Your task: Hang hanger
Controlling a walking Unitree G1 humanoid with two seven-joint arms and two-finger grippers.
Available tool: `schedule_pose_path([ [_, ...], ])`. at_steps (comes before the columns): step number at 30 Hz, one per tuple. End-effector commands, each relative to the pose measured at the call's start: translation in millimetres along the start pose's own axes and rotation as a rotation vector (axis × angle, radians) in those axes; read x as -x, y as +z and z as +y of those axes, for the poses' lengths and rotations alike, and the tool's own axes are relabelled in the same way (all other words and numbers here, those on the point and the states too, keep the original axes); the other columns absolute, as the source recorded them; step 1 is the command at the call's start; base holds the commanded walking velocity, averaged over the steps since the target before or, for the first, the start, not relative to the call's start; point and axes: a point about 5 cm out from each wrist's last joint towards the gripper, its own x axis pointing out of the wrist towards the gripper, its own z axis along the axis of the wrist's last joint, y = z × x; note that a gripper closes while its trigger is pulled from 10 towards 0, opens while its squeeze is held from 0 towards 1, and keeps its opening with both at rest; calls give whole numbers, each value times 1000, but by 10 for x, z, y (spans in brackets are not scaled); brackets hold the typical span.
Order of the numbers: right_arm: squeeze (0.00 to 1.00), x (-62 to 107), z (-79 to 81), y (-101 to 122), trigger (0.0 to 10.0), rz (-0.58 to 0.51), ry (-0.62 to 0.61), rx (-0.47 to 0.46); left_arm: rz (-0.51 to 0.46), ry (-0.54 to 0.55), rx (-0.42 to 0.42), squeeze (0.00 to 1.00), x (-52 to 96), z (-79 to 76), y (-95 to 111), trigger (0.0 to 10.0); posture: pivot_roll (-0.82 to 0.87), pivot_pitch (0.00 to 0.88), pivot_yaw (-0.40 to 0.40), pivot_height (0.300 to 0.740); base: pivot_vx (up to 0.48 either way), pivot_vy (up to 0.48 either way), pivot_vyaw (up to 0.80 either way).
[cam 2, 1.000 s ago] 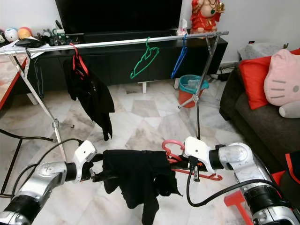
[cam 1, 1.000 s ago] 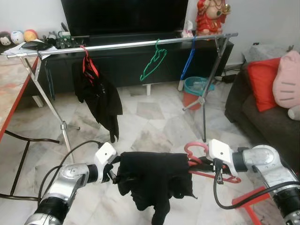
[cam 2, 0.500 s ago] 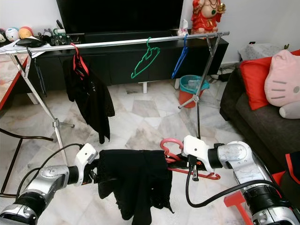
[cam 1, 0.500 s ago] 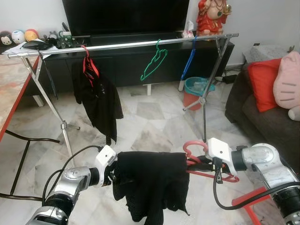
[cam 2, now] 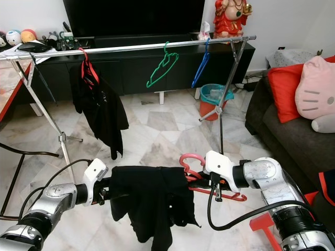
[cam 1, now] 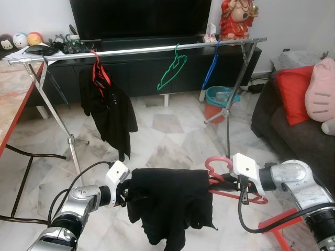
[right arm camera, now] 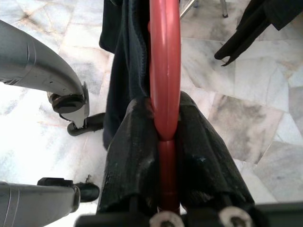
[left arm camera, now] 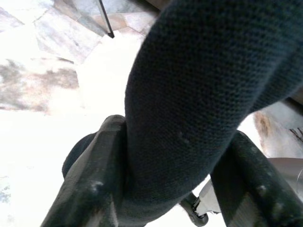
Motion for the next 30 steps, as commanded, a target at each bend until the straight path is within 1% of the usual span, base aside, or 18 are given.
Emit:
schedule_pose_path([
  [1,0,47,-39,97,0,-38,-19,30,-1,-15,-13,0,-14,4,36,0,12,0,-38,740,0,0,0],
  [14,0,38,-51,96,0,-34,-23,28,-3,-54,-18,0,-29,-23,39,0,15,0,-41,740,0,0,0],
  [30,0,17,-34,79,0,-33,-13,22,-18,-61,-25,0,-4,-7,64,0,20,0,-41,740,0,0,0],
])
